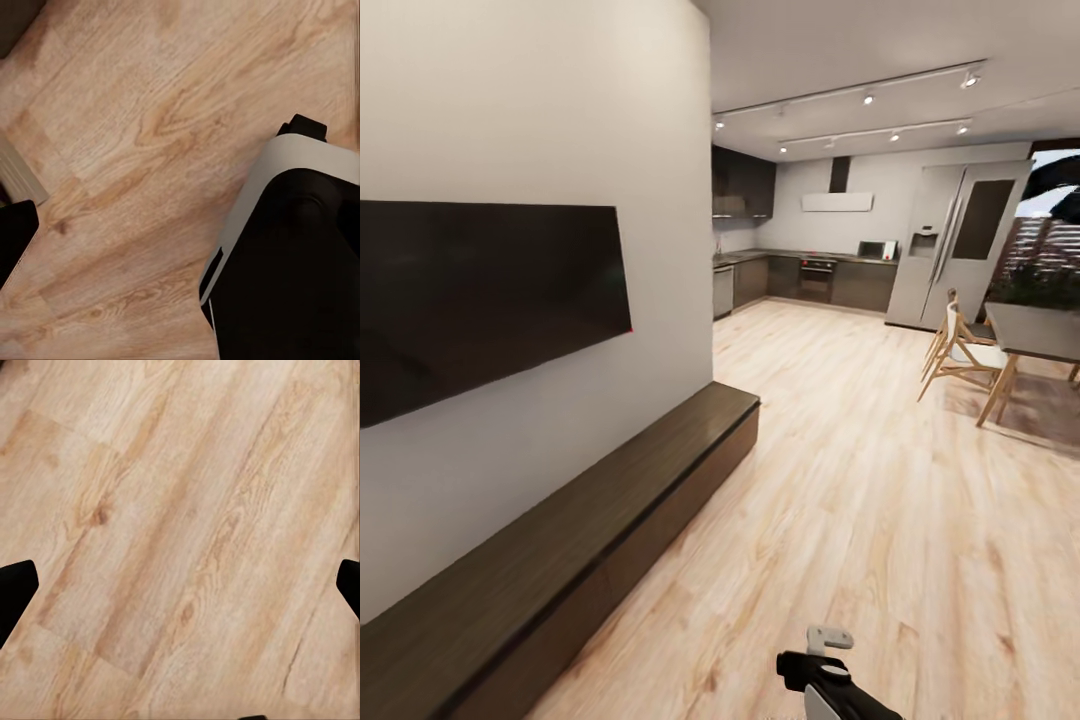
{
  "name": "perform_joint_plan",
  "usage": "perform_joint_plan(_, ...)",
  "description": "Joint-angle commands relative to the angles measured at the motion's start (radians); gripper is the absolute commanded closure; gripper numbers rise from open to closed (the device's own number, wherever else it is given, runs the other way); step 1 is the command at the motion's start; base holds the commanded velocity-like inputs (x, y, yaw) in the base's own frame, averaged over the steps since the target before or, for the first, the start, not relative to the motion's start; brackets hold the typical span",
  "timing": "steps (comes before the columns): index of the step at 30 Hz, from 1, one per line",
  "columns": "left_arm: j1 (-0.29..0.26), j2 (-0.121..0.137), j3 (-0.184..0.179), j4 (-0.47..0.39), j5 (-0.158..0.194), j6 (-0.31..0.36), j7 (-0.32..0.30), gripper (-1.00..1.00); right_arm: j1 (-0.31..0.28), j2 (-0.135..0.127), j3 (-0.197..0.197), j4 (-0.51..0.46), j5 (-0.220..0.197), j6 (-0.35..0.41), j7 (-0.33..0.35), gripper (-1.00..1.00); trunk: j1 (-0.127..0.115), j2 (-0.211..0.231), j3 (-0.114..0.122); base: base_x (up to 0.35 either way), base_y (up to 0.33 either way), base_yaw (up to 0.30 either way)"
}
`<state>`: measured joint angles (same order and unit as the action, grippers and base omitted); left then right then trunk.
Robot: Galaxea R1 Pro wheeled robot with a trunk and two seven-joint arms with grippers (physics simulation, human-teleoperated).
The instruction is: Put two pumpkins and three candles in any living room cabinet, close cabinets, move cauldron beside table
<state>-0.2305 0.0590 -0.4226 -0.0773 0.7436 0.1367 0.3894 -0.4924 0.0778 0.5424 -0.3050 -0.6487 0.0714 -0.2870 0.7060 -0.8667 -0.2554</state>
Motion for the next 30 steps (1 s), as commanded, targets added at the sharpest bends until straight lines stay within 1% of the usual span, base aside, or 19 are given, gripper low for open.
perform_joint_plan(1, 0.0, 0.001, -0.008, -0.004, 0.006, 0.008, 0.006, -1.0, -0.001, 0.0, 0.009, -0.002, -0.004, 0.005, -0.007, -1.0, 0.0, -0.001, -0.001, 0.0, 0.0, -0.28)
perform_joint_plan(30, 0.0, 0.001, -0.008, -0.004, 0.007, 0.008, 0.006, -1.0, -0.001, 0.0, 0.01, -0.003, -0.002, 0.005, -0.004, -1.0, 0.0, -0.001, -0.001, 0.0, 0.0, -0.279)
